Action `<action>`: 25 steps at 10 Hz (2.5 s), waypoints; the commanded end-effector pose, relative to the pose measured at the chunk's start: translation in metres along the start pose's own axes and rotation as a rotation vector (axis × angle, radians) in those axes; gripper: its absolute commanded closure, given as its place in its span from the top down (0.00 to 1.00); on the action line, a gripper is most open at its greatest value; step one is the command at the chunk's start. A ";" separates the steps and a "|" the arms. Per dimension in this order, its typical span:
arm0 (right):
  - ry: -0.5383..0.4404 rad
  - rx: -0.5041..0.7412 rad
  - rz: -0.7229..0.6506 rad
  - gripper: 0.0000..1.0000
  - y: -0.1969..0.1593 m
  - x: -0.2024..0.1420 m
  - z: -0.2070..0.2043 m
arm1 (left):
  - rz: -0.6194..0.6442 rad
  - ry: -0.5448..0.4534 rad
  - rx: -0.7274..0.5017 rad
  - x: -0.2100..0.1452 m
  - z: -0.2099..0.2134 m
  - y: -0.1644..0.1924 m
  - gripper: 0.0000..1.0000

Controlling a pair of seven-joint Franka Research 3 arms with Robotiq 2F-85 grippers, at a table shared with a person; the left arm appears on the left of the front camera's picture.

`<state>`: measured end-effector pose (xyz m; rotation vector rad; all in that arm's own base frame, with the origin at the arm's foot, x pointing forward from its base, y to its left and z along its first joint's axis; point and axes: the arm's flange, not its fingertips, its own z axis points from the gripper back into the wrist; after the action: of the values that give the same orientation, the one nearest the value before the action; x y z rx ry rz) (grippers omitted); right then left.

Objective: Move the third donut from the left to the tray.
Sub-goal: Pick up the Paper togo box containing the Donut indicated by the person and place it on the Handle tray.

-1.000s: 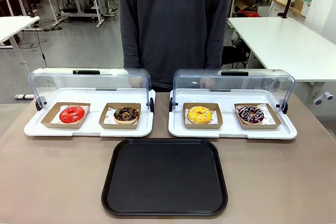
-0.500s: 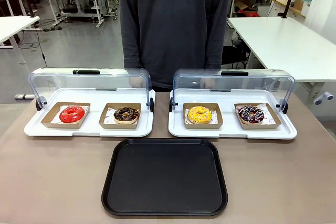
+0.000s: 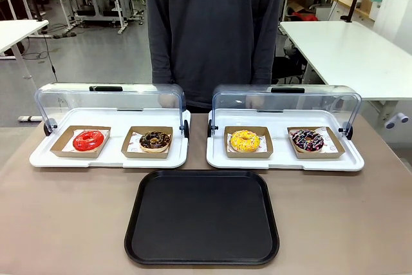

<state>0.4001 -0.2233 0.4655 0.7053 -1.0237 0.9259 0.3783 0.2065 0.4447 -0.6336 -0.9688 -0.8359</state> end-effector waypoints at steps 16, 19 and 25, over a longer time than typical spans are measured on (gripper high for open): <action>-0.006 0.005 0.010 1.00 0.001 0.001 0.001 | -0.007 -0.004 -0.007 0.002 0.001 0.001 1.00; -0.006 0.005 0.010 1.00 0.001 0.001 0.001 | -0.007 -0.004 -0.007 0.002 0.001 0.001 1.00; -0.006 0.005 0.010 1.00 0.001 0.001 0.001 | -0.007 -0.004 -0.007 0.002 0.001 0.001 1.00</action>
<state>0.4002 -0.2233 0.4654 0.7054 -1.0235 0.9258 0.3783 0.2065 0.4447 -0.6336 -0.9688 -0.8359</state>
